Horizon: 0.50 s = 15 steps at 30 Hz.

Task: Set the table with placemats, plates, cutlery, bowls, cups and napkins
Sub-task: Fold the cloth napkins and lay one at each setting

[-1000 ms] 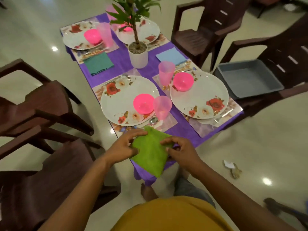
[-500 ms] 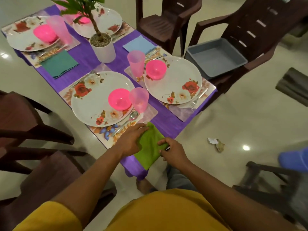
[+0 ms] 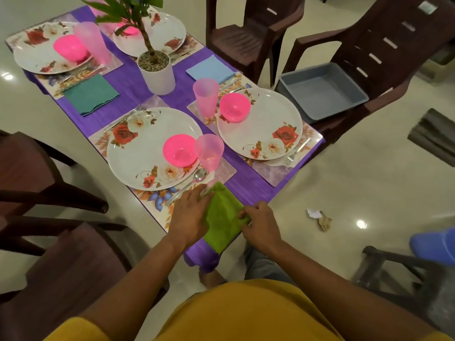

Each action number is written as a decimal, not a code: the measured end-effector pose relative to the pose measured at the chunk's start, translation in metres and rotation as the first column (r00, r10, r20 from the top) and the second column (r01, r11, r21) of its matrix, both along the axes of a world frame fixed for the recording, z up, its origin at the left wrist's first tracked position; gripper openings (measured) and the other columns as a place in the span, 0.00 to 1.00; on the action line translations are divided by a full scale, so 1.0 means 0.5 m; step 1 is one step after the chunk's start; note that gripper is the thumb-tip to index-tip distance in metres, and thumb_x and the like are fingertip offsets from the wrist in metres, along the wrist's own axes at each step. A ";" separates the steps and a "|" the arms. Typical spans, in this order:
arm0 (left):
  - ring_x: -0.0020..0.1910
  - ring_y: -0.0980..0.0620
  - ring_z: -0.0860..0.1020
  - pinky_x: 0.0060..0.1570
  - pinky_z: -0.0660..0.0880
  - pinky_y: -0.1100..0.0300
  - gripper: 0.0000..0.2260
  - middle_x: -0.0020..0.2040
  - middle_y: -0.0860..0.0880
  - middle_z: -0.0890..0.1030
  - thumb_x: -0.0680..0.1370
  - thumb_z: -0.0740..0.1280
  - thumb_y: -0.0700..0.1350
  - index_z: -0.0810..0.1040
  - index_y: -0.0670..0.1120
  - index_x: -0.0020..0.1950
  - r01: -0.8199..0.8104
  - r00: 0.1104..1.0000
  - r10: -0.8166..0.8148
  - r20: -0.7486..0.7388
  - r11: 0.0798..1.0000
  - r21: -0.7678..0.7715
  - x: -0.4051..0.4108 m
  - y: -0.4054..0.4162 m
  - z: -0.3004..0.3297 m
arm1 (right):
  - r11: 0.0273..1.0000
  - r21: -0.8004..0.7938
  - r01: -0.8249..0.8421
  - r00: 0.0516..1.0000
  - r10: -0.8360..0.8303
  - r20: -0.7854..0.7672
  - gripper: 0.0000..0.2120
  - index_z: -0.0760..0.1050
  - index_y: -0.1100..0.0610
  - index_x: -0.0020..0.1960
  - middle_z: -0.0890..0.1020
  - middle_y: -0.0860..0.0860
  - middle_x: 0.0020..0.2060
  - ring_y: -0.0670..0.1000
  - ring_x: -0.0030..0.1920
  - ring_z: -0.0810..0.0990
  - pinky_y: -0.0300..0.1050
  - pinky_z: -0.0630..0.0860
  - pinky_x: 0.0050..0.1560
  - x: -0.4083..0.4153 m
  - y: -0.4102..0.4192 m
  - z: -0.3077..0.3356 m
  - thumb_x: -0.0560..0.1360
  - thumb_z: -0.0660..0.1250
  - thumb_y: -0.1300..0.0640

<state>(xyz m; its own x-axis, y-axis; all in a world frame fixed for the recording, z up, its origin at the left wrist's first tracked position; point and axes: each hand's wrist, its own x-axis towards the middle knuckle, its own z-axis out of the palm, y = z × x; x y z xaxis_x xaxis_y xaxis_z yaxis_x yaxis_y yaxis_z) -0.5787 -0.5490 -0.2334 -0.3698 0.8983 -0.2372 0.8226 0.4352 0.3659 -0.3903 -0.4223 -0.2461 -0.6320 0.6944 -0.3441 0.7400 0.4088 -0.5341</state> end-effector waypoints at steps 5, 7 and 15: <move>0.65 0.38 0.77 0.61 0.78 0.44 0.30 0.71 0.41 0.75 0.68 0.77 0.43 0.78 0.45 0.70 -0.038 0.998 0.044 -0.047 0.993 0.110 0.058 -0.029 0.011 | 0.964 0.220 -0.149 0.982 0.170 -0.077 0.15 0.80 0.56 0.60 0.75 0.53 0.58 0.53 0.57 0.74 0.46 0.78 0.53 -0.037 0.011 0.018 0.74 0.70 0.63; 0.70 0.39 0.73 0.66 0.75 0.44 0.32 0.74 0.41 0.72 0.71 0.73 0.50 0.74 0.45 0.75 -0.049 0.999 0.049 -0.007 0.998 0.048 0.081 -0.034 0.008 | 0.942 0.200 -0.270 0.959 0.281 -0.028 0.15 0.78 0.56 0.64 0.75 0.53 0.63 0.55 0.61 0.74 0.47 0.78 0.54 -0.060 0.014 0.032 0.77 0.68 0.62; 0.77 0.41 0.63 0.74 0.68 0.45 0.44 0.81 0.43 0.63 0.73 0.70 0.68 0.62 0.48 0.82 -0.068 0.995 0.060 -0.083 0.993 -0.100 0.113 -0.041 -0.014 | 0.779 0.187 -0.598 0.792 0.540 0.285 0.34 0.64 0.50 0.75 0.60 0.54 0.80 0.59 0.70 0.68 0.56 0.80 0.59 -0.113 0.009 0.036 0.74 0.76 0.53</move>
